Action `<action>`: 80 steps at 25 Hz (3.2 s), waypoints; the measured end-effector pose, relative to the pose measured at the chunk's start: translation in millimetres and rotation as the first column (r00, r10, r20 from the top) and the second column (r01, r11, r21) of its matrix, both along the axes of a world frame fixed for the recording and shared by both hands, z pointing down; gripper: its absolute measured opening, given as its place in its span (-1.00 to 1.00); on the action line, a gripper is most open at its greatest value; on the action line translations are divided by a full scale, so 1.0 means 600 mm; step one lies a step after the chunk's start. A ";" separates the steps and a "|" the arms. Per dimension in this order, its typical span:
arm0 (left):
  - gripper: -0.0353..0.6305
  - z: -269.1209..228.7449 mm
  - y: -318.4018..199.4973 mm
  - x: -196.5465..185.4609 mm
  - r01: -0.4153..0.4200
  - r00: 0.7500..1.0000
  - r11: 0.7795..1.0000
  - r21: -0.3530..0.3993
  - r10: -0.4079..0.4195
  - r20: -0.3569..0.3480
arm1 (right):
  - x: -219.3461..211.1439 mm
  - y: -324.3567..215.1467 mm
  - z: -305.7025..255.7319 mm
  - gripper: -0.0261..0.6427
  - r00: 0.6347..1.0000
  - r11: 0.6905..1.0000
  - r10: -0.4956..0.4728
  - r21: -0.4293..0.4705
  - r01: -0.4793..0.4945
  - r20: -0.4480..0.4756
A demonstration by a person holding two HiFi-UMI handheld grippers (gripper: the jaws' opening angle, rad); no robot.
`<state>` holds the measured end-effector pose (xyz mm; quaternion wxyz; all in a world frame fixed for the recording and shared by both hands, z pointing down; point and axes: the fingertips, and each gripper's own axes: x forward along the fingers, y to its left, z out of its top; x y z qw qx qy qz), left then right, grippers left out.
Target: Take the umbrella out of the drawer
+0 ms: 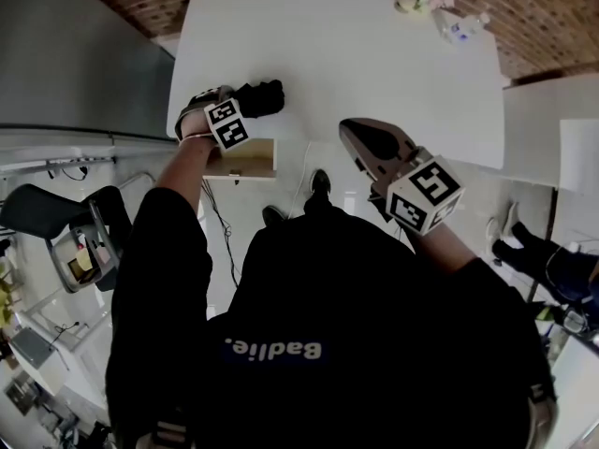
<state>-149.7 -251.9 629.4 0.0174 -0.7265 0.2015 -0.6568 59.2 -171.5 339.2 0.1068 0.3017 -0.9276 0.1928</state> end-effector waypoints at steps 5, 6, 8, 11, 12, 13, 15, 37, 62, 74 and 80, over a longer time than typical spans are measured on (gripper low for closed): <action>0.01 -0.045 0.007 0.007 0.002 0.998 0.998 0.063 0.002 -0.068 | -0.026 0.011 -0.007 -0.83 0.999 0.999 -0.032 0.012 0.032 0.006; 0.00 -0.056 0.010 0.006 0.011 0.996 0.997 0.074 -0.005 -0.092 | -0.034 0.012 -0.009 -0.83 0.999 0.999 -0.038 0.014 0.038 0.009; 0.00 -0.079 0.016 0.006 0.045 0.988 0.995 0.093 -0.030 -0.154 | -0.051 0.017 -0.013 -0.83 0.999 0.998 -0.052 0.019 0.052 0.012; 0.00 -0.112 0.029 0.000 0.104 0.966 0.986 0.129 -0.069 -0.248 | -0.075 0.029 -0.015 -0.83 0.997 0.997 -0.069 0.024 0.069 0.015; -0.01 -0.124 0.034 -0.003 0.123 0.958 0.983 0.139 -0.081 -0.275 | -0.082 0.032 -0.015 -0.83 0.997 0.997 -0.073 0.026 0.073 0.017; -0.02 -0.136 0.041 -0.005 0.140 0.949 0.979 0.146 -0.091 -0.302 | -0.089 0.035 -0.016 -0.83 0.997 0.997 -0.077 0.028 0.077 0.018; -0.07 -0.161 0.055 -0.008 0.177 0.926 0.971 0.158 -0.110 -0.361 | -0.100 0.040 -0.020 -0.83 0.996 0.996 -0.084 0.033 0.084 0.020; -0.72 -0.415 0.221 -0.001 0.634 0.340 0.773 0.024 -0.251 -0.906 | -0.185 0.097 -0.028 -0.83 0.991 0.991 -0.126 0.049 0.124 0.046; -0.89 -0.506 0.292 0.048 0.601 0.317 0.792 0.106 -0.115 -0.941 | -0.200 0.123 -0.022 -0.83 0.982 0.981 -0.185 0.064 0.182 0.041; -0.89 -0.517 0.305 0.066 0.588 0.316 0.801 0.115 -0.096 -0.944 | -0.197 0.138 -0.027 -0.83 0.978 0.978 -0.200 0.074 0.196 0.055; -0.89 -0.523 0.310 0.073 0.580 0.316 0.805 0.121 -0.086 -0.945 | -0.194 0.143 -0.027 -0.83 0.979 0.979 -0.197 0.074 0.192 0.057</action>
